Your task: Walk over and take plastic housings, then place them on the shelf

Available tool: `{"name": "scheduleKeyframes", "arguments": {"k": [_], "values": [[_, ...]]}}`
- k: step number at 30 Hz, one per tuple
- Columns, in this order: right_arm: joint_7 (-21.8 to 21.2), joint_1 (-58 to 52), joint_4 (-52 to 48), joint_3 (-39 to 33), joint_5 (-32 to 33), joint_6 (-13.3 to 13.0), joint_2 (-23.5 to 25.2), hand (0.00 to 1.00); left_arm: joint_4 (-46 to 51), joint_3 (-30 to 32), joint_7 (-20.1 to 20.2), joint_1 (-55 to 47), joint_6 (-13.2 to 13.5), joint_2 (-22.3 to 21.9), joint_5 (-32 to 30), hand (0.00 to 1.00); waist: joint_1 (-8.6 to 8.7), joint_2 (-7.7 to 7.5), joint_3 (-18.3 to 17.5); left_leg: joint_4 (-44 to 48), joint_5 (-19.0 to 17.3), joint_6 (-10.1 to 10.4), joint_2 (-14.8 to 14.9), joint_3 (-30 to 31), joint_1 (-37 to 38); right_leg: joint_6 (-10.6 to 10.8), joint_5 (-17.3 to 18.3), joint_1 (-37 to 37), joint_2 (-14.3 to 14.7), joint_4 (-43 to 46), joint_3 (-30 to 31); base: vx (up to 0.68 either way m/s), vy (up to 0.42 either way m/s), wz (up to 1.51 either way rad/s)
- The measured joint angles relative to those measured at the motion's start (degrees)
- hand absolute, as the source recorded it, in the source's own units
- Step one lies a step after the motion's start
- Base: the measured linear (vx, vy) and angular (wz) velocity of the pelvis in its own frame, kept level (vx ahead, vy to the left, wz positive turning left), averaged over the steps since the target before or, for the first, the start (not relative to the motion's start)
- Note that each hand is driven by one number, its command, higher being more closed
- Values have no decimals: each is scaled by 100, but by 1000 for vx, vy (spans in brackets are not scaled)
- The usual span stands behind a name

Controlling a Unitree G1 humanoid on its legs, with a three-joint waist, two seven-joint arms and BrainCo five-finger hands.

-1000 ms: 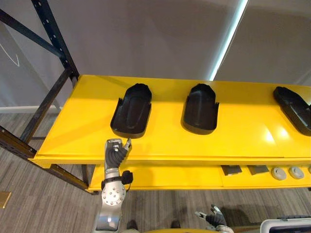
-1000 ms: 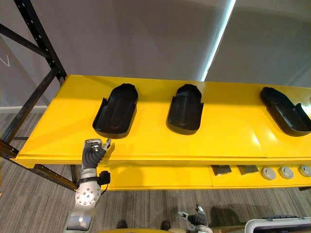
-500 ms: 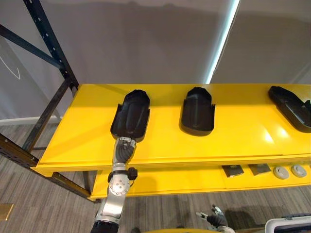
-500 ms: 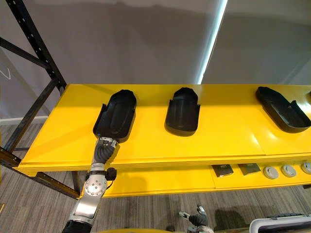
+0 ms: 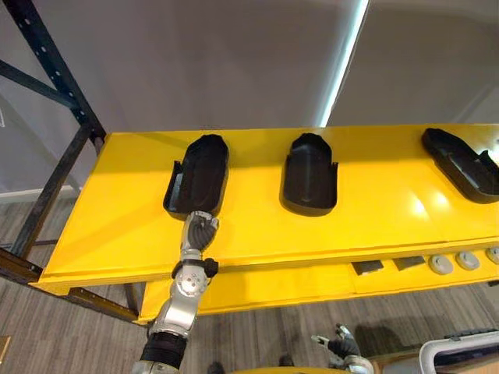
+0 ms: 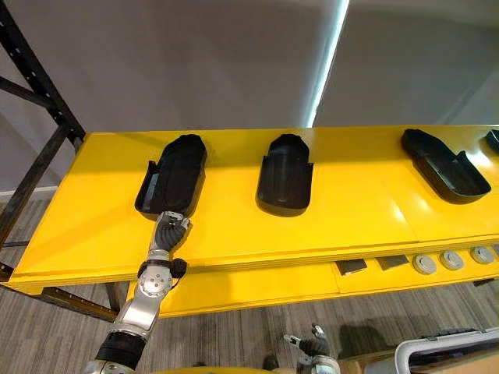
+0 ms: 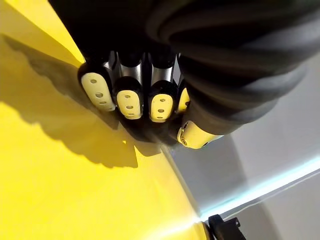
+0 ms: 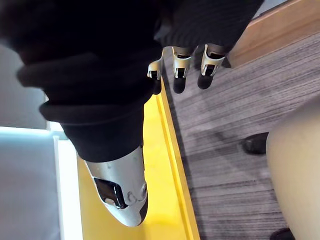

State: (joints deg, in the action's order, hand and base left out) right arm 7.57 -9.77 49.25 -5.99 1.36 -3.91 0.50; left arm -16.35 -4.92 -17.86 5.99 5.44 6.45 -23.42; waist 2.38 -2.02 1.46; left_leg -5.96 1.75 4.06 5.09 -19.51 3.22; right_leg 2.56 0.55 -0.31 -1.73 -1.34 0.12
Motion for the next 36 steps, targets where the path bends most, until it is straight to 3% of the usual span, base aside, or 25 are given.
{"name": "scheduleKeyframes", "arguments": {"k": [15, 18, 21, 26, 29, 32, 34, 36], "values": [[0, 159, 122, 2, -46, 3, 6, 0, 15, 13, -91, 184, -10, 100, 44, 100, 17, -44, 83, 1, -6, -12, -13, -44, -38, 5, -99, 2, 0, -89, 108, -4, 1, -2], [2, 145, 131, -7, -44, -1, -1, 0, 942, 14, -95, -171, -9, 85, 199, 100, 22, -41, 100, 6, -4, -14, -9, 1, -41, 7, -101, 24, -31, -75, 67, 14, 0, 8], [3, 114, 221, -18, -44, 1, -33, 0, 2380, 154, -126, -491, 159, 105, 319, 100, -12, -36, 102, 32, -4, -13, 4, 135, -19, 7, -101, 115, -37, -66, -16, 19, -1, 20], [21, 66, 204, -31, -33, -3, -74, 0, 4262, 1311, -703, -1015, 632, 51, 788, 100, -164, 81, 176, -1, -83, -60, 69, 374, 33, 38, -70, 238, -27, 112, -193, -50, -8, 22], [62, 19, 138, -39, -28, 3, -84, 0, 4632, 2351, -1162, -1416, 893, -74, 1326, 100, -267, 105, 191, -1, -77, -61, 43, 543, 35, 41, 64, 268, -57, 254, -399, -38, -7, 32], [122, -65, 83, -100, -9, 11, -73, 0, 4594, 3123, -1522, -2039, 944, -334, 1986, 100, -346, 86, 180, -1, -59, -76, 2, 718, 29, 44, 217, 344, -134, 334, -680, -21, -11, 44], [126, -69, 77, -111, 10, 21, -55, 0, 4427, 3211, -1496, -2402, 933, -424, 2182, 100, -353, 73, 171, 0, -30, -96, -16, 807, 6, 55, 252, 401, -163, 331, -832, -9, -8, 53], [122, -65, 76, -110, 12, 46, -39, 0, 3934, 3144, -1277, -2721, 745, -461, 2279, 100, -388, 38, 150, 3, -3, -105, -19, 818, -24, 66, 282, 409, -192, 328, -961, -16, 4, 31]]}}
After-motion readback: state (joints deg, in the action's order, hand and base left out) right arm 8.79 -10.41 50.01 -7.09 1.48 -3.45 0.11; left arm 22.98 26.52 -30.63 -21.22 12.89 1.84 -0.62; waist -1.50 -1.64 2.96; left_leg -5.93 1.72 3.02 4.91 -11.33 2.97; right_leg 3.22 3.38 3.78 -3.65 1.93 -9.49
